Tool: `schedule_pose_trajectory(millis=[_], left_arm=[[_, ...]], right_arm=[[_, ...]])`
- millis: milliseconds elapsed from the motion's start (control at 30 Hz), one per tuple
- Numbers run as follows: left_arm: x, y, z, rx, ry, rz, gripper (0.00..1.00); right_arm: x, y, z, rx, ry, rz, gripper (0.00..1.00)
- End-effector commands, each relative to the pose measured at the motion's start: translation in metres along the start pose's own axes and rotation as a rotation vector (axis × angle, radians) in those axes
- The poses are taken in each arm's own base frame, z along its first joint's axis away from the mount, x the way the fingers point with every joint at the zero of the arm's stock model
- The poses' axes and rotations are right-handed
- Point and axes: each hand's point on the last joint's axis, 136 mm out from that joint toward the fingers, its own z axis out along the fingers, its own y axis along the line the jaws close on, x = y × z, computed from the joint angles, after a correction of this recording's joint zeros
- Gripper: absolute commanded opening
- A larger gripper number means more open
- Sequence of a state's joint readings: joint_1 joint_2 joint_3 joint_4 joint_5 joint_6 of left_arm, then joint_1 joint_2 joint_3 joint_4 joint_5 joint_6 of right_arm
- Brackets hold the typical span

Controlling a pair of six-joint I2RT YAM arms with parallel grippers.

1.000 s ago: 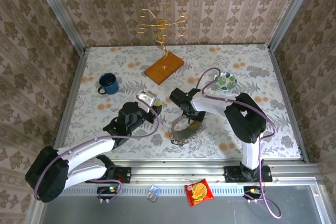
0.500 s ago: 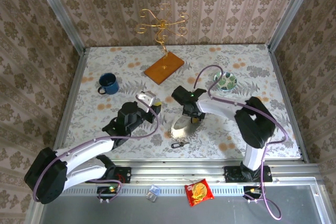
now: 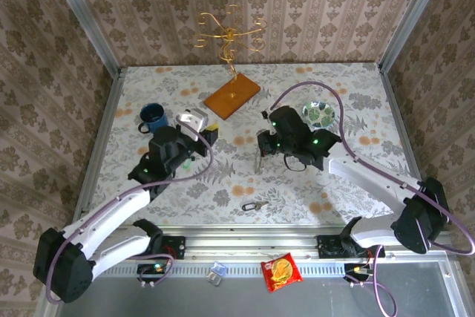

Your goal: Put the keys on the keyring

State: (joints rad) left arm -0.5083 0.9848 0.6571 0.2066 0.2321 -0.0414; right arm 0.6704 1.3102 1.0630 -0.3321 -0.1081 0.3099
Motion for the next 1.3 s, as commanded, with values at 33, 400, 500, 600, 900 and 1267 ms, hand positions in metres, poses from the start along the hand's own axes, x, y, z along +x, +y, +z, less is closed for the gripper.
schedule_pose_trajectory(millis=[33,400,500,600,900,1267], left_arm=[[-0.004,-0.018,-0.001,0.216,0.024,0.032,0.34],[0.017,-0.061,-0.001,0.576,-0.028,0.209,0.29],[0.020,-0.068,-0.002,0.634,-0.032,0.240,0.26],[0.025,-0.073,-0.002,0.682,-0.032,0.273,0.23],[0.045,-0.085,-0.007,0.828,-0.015,0.344,0.20],[0.057,-0.088,-0.009,0.906,0.024,0.293,0.22]], right_arm=[[-0.011,0.036,-0.011,-0.239,-0.100,-0.266,0.00],[-0.003,0.052,0.002,-0.408,-0.103,-0.428,0.00],[-0.001,0.053,0.006,-0.423,-0.120,-0.493,0.00],[0.001,0.056,0.008,-0.446,-0.113,-0.562,0.00],[0.000,0.065,0.017,-0.514,-0.124,-0.658,0.00],[-0.006,0.075,0.016,-0.538,-0.132,-0.703,0.00]])
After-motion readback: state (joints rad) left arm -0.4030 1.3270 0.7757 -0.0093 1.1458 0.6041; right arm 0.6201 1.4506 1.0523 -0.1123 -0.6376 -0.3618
